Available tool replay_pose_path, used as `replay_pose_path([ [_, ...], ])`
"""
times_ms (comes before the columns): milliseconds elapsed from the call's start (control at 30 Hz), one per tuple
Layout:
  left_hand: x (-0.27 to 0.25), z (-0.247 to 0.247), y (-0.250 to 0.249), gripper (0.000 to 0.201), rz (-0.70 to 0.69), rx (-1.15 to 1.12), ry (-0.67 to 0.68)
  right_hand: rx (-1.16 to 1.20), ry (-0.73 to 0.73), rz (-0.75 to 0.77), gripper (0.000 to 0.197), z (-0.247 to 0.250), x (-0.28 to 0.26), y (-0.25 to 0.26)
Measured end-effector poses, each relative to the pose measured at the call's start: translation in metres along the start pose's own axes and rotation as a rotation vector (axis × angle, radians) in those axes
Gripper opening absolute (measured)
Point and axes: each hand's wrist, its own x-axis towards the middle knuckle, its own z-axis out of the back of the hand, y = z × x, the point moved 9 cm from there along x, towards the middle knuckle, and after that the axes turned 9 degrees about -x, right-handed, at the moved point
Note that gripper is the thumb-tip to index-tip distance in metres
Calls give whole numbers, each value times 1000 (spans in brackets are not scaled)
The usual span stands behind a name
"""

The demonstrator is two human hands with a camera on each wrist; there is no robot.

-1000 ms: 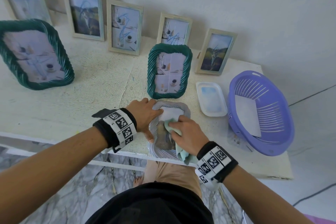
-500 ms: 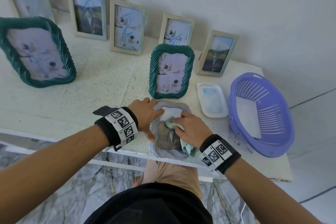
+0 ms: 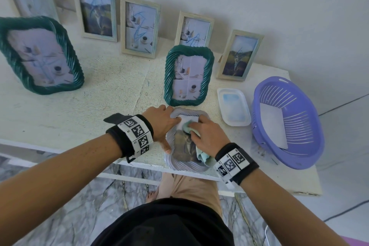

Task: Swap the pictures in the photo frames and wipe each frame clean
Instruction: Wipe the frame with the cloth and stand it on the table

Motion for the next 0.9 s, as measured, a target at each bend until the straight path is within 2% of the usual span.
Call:
replay_pose_path([
  [133, 1, -1, 0, 105, -9, 1, 3, 65, 110, 115, 35, -15, -26, 18],
  [200, 1, -1, 0, 105, -8, 4, 6, 1, 102, 93, 34, -10, -21, 4],
  [333, 0, 0, -1, 104, -6, 9, 4, -64, -15, -41, 34, 2, -6, -15],
  [500, 0, 1, -2, 101, -7, 23, 2, -35, 130, 98, 35, -13, -29, 12],
  [600, 0, 0, -1, 102, -6, 21, -1, -163, 61, 46, 34, 2, -15, -13],
  [700, -1, 1, -2, 101, 0, 24, 2, -155, -1, -45, 34, 4, -9, -22],
  [800, 1, 1, -3, 101, 0, 27, 10, -41, 80, 35, 34, -11, -25, -2],
  [900, 1, 0, -2, 103, -1, 34, 10, -102, 122, 69, 34, -8, -28, -11],
])
